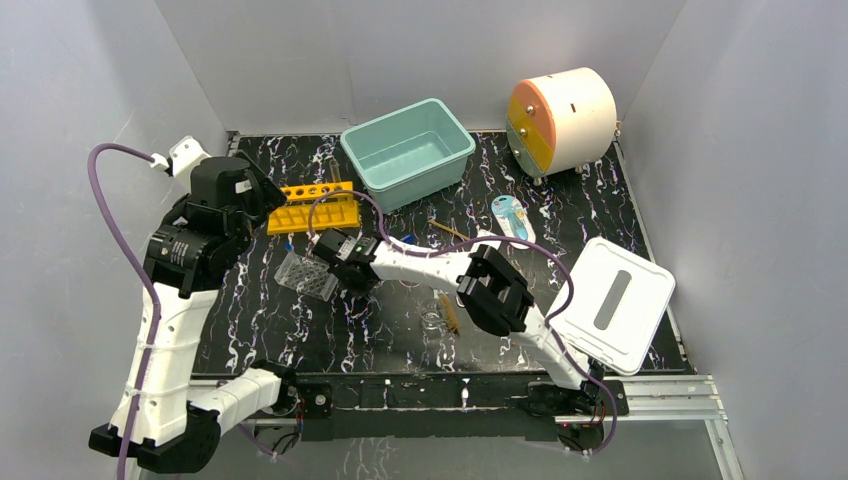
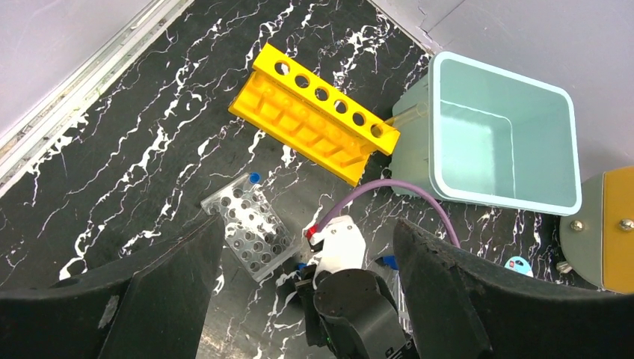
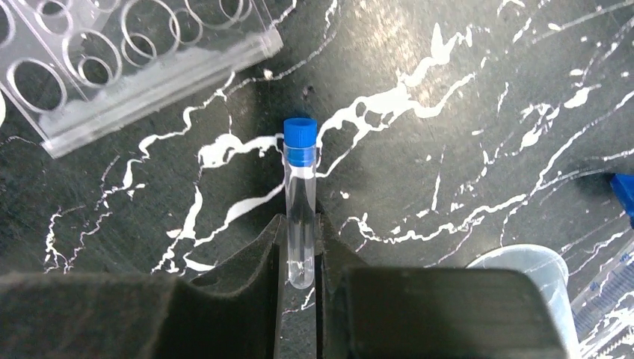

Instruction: Organize the chemistry lab equipment

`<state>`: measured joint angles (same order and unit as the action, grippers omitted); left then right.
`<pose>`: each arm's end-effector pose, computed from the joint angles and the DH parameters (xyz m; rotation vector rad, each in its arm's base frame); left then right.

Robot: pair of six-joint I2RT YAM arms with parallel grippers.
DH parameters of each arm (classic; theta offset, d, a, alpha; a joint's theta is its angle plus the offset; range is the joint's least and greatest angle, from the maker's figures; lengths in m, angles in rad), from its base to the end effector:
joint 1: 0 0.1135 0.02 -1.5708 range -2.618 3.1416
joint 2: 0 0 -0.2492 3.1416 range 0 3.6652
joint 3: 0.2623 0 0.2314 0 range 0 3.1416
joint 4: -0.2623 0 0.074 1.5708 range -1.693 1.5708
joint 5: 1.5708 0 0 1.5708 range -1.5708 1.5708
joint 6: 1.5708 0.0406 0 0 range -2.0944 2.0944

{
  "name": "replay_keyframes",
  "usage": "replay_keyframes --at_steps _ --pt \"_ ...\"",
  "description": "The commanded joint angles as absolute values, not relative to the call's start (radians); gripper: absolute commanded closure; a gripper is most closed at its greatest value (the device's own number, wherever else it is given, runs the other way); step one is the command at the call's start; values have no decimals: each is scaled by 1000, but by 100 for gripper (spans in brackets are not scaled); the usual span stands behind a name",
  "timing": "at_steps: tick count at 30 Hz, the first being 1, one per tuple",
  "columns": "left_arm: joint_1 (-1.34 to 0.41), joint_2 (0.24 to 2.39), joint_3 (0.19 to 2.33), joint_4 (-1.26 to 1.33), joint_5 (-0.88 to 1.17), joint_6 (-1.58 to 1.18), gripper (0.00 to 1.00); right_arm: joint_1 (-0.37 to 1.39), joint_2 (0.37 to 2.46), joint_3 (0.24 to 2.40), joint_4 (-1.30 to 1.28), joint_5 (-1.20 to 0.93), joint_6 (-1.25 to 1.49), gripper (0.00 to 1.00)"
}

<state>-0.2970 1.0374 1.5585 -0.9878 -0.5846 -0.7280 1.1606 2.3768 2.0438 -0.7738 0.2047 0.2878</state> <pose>0.1534 -0.0235 0.4429 -0.7595 1.8027 -0.0765 0.1996 0.4383 0.1680 -1.0632 2.4320 0.2112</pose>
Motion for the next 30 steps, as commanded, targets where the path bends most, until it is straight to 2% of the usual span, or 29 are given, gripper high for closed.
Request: replay_keyframes --at_steps 1,13,17,23,27,30 --pt "-298 1010 1557 -1017 -562 -752 18 1163 2270 1902 -668 240 266 81" --pt "-298 1076 1613 -995 -418 -788 17 1116 1754 1381 -195 220 295 80" --pt "-298 1138 1640 -987 -339 -809 17 1055 1651 1339 -150 180 321 80" --pt "-285 1253 1604 -890 -16 -814 14 916 1560 1329 -99 14 396 79" --pt "-282 1292 1527 -734 270 -788 4 849 1543 1337 -77 -120 431 78" --pt "-280 1283 1449 -592 396 -773 3 823 1555 1349 -81 -206 448 78"
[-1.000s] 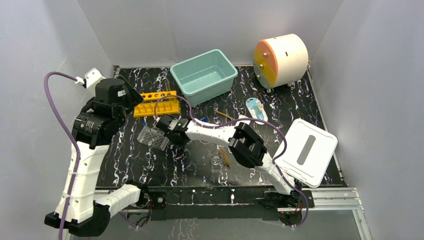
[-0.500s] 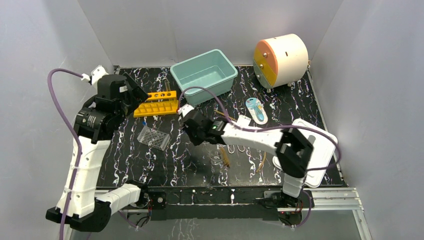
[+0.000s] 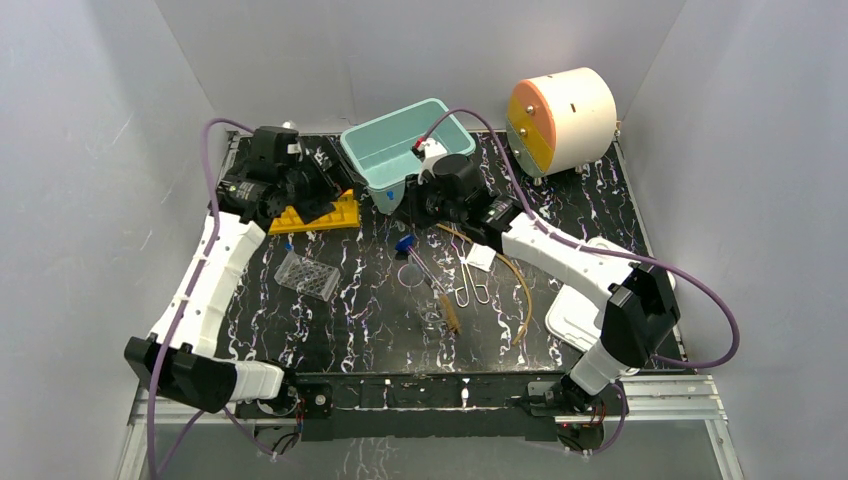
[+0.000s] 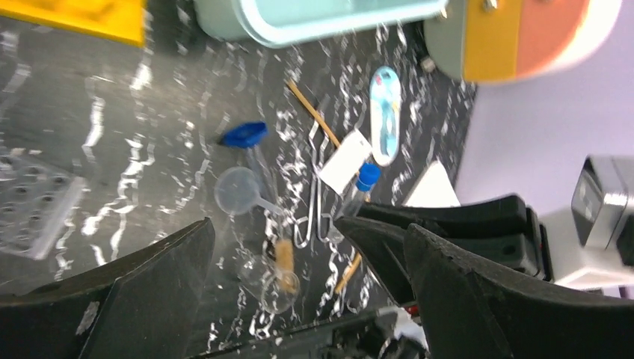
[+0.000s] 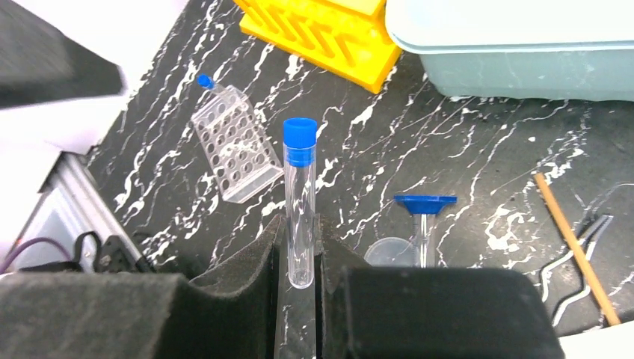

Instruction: Organize the chemistry lab equipment

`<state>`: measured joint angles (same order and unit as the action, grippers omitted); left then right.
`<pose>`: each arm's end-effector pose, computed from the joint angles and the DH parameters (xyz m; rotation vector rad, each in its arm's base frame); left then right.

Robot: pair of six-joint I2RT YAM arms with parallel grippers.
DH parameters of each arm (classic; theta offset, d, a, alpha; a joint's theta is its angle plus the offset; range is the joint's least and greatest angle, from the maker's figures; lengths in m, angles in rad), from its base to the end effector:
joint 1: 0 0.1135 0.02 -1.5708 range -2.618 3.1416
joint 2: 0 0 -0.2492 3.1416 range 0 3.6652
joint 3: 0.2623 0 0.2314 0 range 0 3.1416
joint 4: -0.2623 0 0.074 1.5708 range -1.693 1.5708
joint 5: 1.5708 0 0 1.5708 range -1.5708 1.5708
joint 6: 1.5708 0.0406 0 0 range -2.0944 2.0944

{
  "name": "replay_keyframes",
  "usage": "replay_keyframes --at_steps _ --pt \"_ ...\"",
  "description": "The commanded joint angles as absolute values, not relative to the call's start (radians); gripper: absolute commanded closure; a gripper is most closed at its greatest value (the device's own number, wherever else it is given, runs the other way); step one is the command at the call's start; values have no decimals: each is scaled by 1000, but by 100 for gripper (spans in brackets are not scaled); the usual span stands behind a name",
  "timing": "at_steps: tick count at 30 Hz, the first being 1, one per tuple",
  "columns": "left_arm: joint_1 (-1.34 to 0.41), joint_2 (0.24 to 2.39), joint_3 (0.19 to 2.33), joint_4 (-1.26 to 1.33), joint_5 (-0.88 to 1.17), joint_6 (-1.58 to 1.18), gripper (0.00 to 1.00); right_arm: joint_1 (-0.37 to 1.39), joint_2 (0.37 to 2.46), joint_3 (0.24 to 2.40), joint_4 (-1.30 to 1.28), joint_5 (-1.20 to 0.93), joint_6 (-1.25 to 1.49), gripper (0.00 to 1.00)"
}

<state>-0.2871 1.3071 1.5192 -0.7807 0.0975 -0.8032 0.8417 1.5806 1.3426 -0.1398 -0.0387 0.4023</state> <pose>0.2456 -0.0767 0.3982 -0.5111 2.1699 -0.7259 0.2388 0.2697 0.3260 -0.4725 1.9927 0.8424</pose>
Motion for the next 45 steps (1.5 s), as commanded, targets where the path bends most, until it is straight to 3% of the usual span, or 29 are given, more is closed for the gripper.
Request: replay_keyframes --at_steps 1,6,10,15,20,30,39,45 --pt "-280 1287 1437 -576 402 -765 4 812 1560 1354 -86 -233 451 78" --pt "-279 1308 1369 -519 469 -750 19 799 1566 1346 -89 -317 447 78" --pt "-279 1320 1330 -500 498 -748 25 798 1579 1346 -88 -370 430 78" --pt "-275 1318 1243 -487 453 -726 44 796 1626 1382 -116 -474 390 77" --pt "-234 1296 1168 -467 529 -778 55 796 1641 1387 -131 -484 351 78" --pt "-176 1253 1061 -371 729 -921 55 795 1668 1411 -198 -569 273 78" --pt "-175 1232 1021 -342 792 -934 75 795 1666 1404 -201 -591 262 78" --pt "-175 1235 1023 -376 802 -894 66 794 1667 1413 -208 -590 249 78"
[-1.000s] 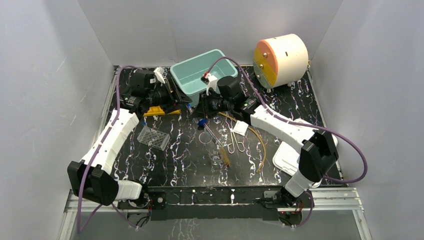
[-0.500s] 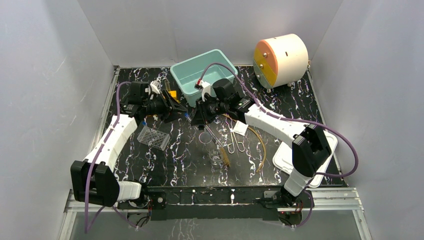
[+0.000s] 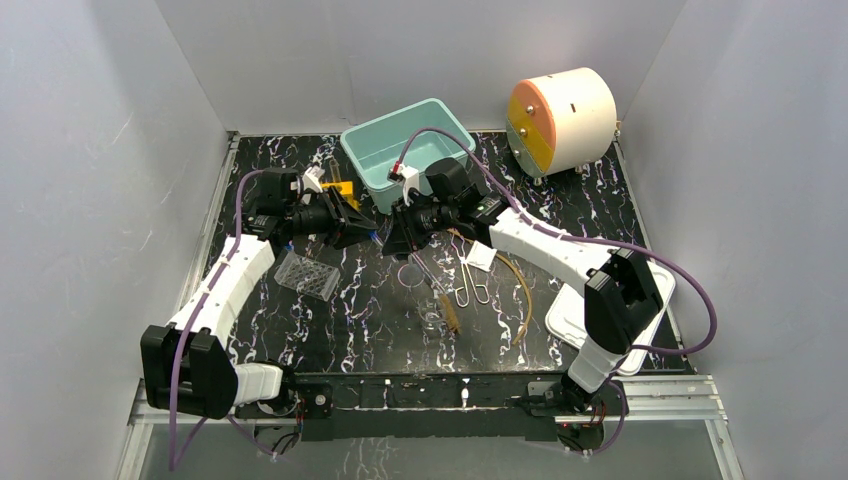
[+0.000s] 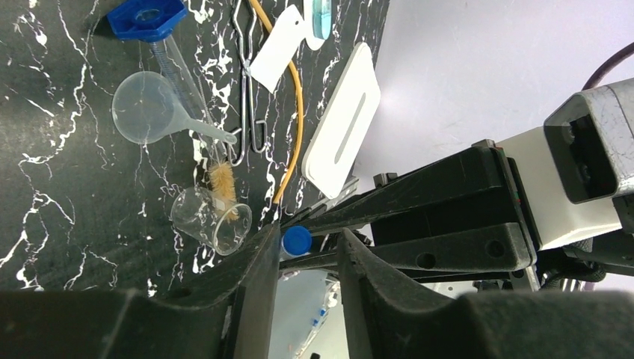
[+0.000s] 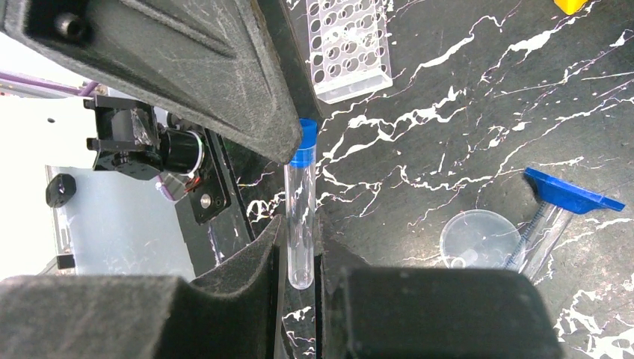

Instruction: Organize the chemistry lab equipment

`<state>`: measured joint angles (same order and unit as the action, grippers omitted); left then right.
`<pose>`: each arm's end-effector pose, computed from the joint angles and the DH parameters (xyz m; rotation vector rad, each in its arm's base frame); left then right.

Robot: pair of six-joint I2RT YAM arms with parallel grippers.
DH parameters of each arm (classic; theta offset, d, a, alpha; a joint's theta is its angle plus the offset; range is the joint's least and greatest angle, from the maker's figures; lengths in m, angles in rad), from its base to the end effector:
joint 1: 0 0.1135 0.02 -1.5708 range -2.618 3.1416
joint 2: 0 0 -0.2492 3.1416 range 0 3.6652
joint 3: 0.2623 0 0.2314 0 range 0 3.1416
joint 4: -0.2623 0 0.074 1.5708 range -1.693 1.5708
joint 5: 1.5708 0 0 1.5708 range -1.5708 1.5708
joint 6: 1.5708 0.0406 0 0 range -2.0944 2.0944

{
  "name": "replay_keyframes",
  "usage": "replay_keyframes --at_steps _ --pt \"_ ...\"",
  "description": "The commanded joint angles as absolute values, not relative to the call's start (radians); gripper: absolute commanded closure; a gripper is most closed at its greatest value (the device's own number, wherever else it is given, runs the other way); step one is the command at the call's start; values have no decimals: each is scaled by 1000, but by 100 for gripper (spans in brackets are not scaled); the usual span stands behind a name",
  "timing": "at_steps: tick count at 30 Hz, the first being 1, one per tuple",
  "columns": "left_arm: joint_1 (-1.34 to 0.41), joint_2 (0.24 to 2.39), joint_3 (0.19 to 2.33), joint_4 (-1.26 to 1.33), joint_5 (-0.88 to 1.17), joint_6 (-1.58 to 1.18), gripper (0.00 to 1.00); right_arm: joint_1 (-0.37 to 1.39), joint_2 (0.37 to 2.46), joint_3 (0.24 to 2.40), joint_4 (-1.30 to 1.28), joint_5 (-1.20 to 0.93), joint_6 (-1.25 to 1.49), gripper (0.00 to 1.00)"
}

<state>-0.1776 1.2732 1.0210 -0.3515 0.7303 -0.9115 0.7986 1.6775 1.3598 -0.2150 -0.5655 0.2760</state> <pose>0.2552 -0.0733 0.2949 -0.3945 2.3148 -1.3791 0.2432 0.2809 0.2935 -0.9335 2.0585 1.2085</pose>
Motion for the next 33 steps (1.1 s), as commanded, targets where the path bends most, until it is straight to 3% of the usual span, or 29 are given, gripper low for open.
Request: replay_keyframes --at_steps 1,9,14,18,25,33 --pt "-175 1236 1023 -376 816 -886 66 795 1669 1416 -211 -590 247 78" --pt "-174 1248 1027 -405 835 -839 74 794 1678 1426 -210 -606 247 78" --pt "-175 1256 1033 -403 856 -835 90 794 1684 1431 -220 -607 238 78" --pt "-175 1254 1041 -408 860 -831 95 794 1689 1436 -224 -610 230 77" --pt "-175 1218 1057 -450 740 -785 99 788 1680 1445 -227 -595 242 44" --pt "-175 1139 1074 -614 275 -623 100 766 1637 1426 -225 -521 277 39"
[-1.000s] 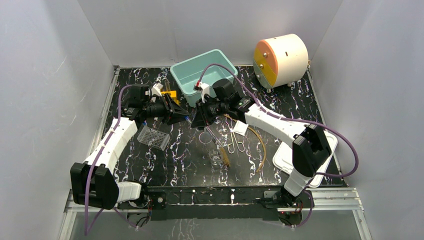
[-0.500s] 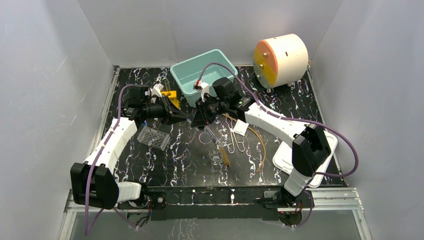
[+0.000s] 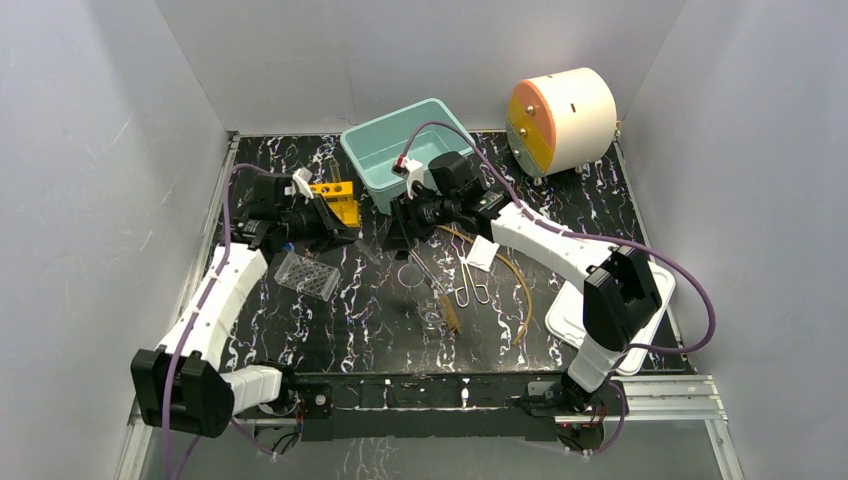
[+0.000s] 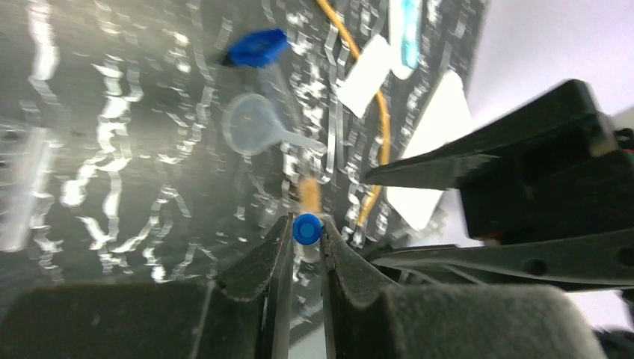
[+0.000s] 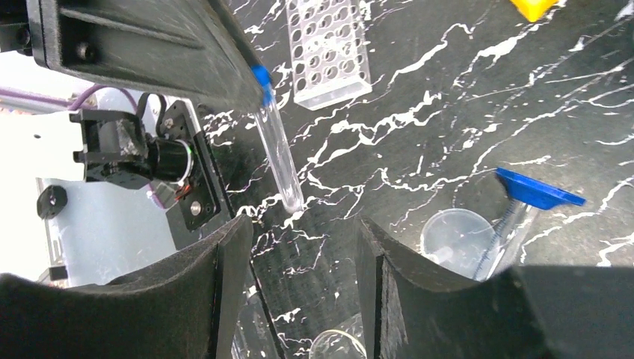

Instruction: Organize the chemistry lab equipment

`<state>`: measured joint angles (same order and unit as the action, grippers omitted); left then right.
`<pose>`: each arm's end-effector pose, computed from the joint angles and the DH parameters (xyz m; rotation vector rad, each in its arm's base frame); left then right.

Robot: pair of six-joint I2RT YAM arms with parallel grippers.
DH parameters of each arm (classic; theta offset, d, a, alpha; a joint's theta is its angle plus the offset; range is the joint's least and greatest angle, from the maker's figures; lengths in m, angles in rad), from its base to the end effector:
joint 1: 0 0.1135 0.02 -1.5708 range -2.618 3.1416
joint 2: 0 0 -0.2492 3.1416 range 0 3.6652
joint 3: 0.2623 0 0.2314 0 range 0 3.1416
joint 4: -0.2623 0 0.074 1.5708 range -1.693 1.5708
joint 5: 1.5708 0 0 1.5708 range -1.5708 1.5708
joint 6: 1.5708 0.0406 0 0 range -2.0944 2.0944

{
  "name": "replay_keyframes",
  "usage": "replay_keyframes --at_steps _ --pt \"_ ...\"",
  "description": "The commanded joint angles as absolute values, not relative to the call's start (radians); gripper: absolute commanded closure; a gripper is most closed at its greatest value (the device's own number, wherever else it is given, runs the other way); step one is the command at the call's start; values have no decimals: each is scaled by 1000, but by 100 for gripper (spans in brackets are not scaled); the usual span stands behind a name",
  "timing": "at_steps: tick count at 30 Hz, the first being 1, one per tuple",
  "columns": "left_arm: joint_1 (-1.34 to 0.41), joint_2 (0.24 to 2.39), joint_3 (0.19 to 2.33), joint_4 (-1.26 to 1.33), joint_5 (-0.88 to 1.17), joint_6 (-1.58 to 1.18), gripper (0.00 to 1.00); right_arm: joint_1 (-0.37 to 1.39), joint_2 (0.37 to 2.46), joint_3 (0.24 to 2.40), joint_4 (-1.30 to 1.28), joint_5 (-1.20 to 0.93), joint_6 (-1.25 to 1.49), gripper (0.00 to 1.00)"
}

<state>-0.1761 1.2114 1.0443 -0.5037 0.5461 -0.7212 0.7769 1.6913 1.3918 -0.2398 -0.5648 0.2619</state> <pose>0.2403 -0.0642 0.3012 -0.3242 2.3331 -1.0781 0.2515 0.2778 0.2967 -0.9217 2.0611 1.1881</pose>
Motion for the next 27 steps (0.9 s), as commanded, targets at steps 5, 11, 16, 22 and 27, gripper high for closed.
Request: replay_keyframes --at_steps 5,11,16,22,27 --pt "-175 1061 1044 -659 -70 -552 100 763 1617 1402 -221 -478 294 39" --pt "-175 997 990 -623 -281 -499 100 762 1611 1380 -210 -468 316 40" --pt "-176 973 948 -551 -359 -483 100 762 1605 1371 -207 -456 324 40" --pt "-176 924 848 -399 -389 -403 100 762 1594 1352 -201 -442 337 41" --pt "-176 913 804 -399 -466 -419 100 762 1579 1339 -203 -431 339 41"
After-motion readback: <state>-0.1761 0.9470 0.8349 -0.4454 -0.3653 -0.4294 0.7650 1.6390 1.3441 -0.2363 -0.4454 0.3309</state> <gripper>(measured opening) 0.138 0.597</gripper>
